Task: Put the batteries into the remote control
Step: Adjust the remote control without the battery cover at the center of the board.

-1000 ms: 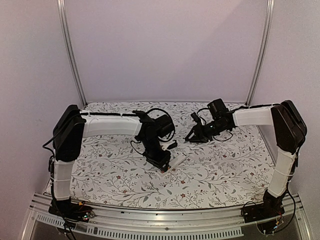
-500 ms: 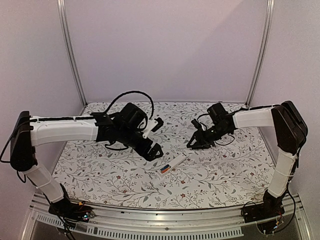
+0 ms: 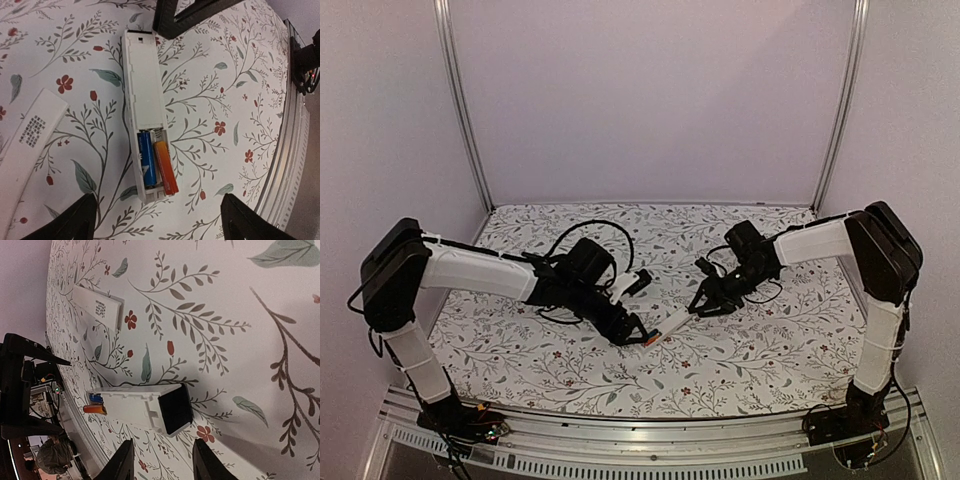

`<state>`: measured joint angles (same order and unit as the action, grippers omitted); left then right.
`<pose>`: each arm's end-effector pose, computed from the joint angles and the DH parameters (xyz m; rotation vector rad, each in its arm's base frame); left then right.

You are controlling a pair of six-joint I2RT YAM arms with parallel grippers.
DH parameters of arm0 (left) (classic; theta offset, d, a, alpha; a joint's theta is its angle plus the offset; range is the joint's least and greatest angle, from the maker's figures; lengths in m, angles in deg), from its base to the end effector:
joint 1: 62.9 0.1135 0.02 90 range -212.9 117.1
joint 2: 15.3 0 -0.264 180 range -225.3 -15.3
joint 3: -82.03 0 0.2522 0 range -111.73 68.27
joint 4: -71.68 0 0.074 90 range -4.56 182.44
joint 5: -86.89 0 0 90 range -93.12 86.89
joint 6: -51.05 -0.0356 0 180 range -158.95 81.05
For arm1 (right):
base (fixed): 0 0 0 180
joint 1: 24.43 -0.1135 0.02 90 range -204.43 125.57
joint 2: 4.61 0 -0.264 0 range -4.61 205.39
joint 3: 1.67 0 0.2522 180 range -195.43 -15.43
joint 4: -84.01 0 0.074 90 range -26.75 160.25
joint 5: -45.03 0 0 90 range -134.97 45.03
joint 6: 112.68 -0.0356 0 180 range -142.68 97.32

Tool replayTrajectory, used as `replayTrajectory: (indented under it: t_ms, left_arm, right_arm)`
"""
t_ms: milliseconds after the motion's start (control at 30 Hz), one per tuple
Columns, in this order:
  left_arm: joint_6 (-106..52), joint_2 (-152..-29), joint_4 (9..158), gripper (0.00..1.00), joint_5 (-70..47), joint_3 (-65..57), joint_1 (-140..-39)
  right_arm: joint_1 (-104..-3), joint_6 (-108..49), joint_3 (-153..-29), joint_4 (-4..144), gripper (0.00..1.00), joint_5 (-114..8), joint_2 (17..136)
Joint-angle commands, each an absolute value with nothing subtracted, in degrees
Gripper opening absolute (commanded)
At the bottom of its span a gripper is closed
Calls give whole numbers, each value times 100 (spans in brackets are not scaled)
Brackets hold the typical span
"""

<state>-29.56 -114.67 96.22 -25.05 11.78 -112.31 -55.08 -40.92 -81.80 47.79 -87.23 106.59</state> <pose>0.2155 -0.2720 0.1650 1.0607 2.4220 -0.8708 0.3063 0.2093 0.1369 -0.5252 2.7949 1.2332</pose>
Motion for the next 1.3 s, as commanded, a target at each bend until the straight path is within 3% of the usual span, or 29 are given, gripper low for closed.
replayTrajectory:
  t_ms: [0,333,633,800,967,1267]
  left_arm:
    - [-2957,-11771,9270,85,-2735,1246,-11332]
    - [-2995,-12077,9229,76,-2872,1216,-11522]
    - [-3012,-12116,9100,58,-3294,1241,-11740]
    - [-3052,-12065,9042,54,-3308,1235,-11816]
    - [-3549,-11377,8661,57,-2597,1549,-11819]
    - [-6364,-10601,8730,60,-2121,1841,-11957]
  right_arm:
    - [-5537,-4165,-8396,4838,39,-8894,10942]
    - [-5587,-4285,-8741,4922,37,-9010,11263]
    - [-5624,-4342,-9039,5012,36,-9180,11531]
    - [-5640,-4267,-9151,5006,38,-9332,11586]
    - [-5640,-3990,-9280,4889,39,-9502,11688]
    - [-5642,-3482,-9414,4479,39,-9500,11704]
